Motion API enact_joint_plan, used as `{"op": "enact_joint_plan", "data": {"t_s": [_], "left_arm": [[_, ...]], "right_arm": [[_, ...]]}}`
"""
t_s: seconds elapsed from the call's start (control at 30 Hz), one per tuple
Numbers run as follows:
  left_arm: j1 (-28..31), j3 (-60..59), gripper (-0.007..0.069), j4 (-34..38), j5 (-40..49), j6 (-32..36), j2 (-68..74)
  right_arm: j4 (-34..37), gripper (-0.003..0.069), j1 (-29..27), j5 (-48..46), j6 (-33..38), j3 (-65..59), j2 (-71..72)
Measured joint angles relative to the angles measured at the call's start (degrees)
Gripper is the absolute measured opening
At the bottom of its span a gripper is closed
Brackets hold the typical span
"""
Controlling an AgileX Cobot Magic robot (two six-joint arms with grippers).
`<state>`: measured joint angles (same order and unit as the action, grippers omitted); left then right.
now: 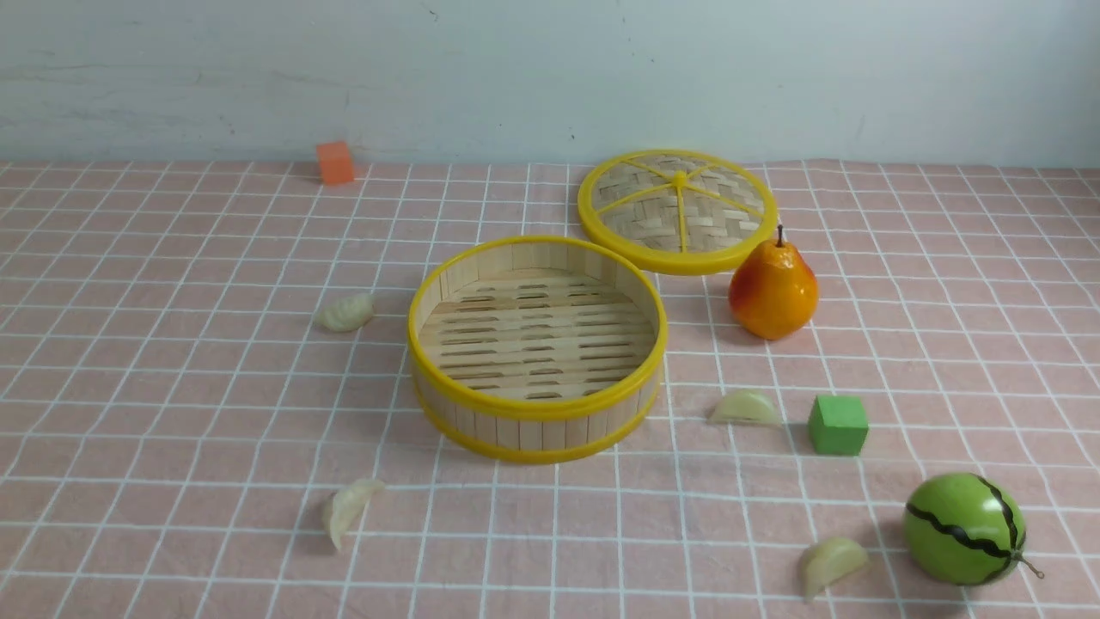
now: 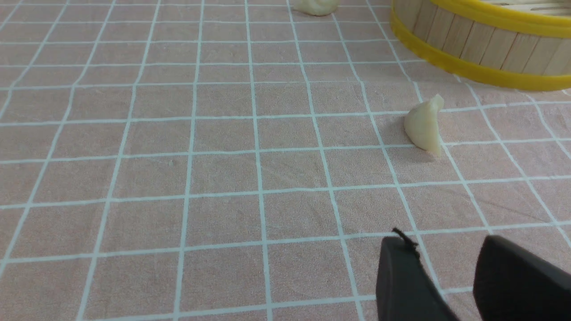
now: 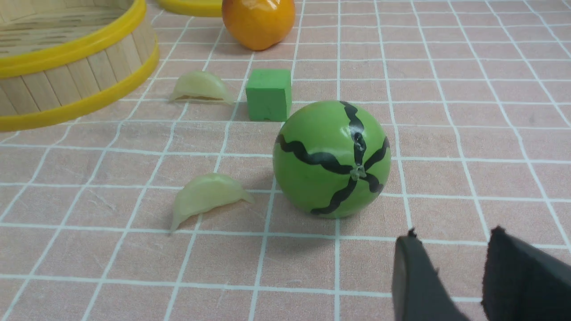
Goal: Put the dumplings into the steamer on the table with the pink tablecloth.
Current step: 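Reach for and grasp a dumpling on the table with the left gripper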
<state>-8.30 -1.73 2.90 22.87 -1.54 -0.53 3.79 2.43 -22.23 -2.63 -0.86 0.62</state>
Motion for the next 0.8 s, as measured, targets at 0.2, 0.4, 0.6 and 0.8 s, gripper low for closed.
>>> {"op": "enact_joint_plan", "data": {"t_s": [0.2,0.4,0.6,0.8], "left_arm": [[0.0,0.0,0.0237,0.0,0.0,0.0,0.0],[0.0,0.0,0.0238,0.0,0.0,0.0,0.0],[0.0,0.0,0.0238,-0.11,0.0,0.19,0.0],[0.0,0.0,0.0238,-0.3,0.0,0.52,0.0]], "right_arm": [[0.0,0.0239,0.0,0.0,0.0,0.0,0.0],[0.0,0.0239,0.0,0.0,0.0,0.0,0.0],[0.0,0.0239,0.0,0.0,0.0,0.0,0.0],[0.0,0.0239,0.0,0.0,0.0,0.0,0.0]]}}
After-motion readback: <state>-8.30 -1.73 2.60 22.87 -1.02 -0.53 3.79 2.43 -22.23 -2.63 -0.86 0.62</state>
